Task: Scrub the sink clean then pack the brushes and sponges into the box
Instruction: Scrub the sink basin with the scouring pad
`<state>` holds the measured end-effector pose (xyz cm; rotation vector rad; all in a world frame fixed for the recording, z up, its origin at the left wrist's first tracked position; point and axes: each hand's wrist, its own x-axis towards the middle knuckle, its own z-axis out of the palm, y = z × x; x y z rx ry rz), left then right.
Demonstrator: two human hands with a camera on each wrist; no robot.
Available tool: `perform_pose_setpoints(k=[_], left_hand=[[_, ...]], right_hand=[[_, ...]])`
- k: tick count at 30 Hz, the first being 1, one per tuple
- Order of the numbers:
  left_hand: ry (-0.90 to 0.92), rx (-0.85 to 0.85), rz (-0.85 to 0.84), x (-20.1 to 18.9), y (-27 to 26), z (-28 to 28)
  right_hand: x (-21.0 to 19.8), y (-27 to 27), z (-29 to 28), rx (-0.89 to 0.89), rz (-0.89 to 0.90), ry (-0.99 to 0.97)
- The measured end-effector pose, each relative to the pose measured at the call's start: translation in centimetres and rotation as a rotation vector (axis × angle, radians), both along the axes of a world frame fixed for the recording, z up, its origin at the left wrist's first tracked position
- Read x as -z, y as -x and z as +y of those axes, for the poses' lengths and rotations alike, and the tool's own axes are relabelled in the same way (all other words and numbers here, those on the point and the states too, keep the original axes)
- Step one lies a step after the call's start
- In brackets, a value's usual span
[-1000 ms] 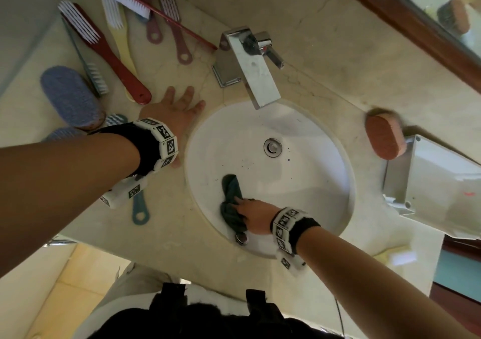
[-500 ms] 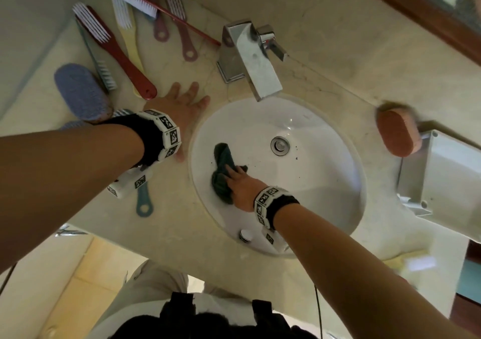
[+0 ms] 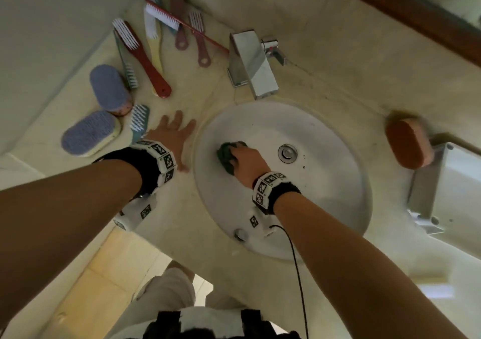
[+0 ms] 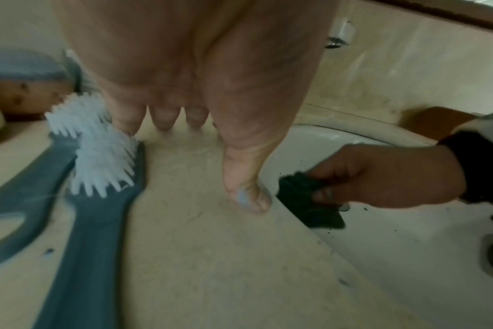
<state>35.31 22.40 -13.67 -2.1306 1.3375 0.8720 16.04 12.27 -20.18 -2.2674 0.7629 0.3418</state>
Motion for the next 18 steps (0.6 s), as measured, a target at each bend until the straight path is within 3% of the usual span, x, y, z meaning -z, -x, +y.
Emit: perform_pose_setpoints(k=[2,4,6,8,11,15,18], left_hand=[[-0.008,-0.020,0.001,0.2,0.1,-0.2],[-0.016,-0.014,-0.009,0.3,0.0,-0.3],[-0.016,-0.008,-0.018,0.2,-0.1,-0.3],[-0.008,-0.002,-0.027,0.2,-0.1,-0.3],[0.002,-0.004,-0.031,0.2,0.0,-0.3],[-0.003,0.012,-0.044,0.0,0.0,0.0],[0.001,0.018,-0.045,-0.2,0.0,-0.1]], right_hand=[[0.5,-2.4,0.4,-0.033,-0.018,0.000],[1.7,-3.3,1.4,-0.195,0.095,0.006],[3.7,-2.0,1.7,-0.434,0.227,0.124],[6.2,1.0,0.7,-0.540,0.321,0.137],[7.7,5.8,-1.6,-0.498,0.423,0.123],[6.1,7.9,-3.5,-0.351,0.421,0.103],[4.6,6.7,-3.2,-0.019,0.233,-0.074]])
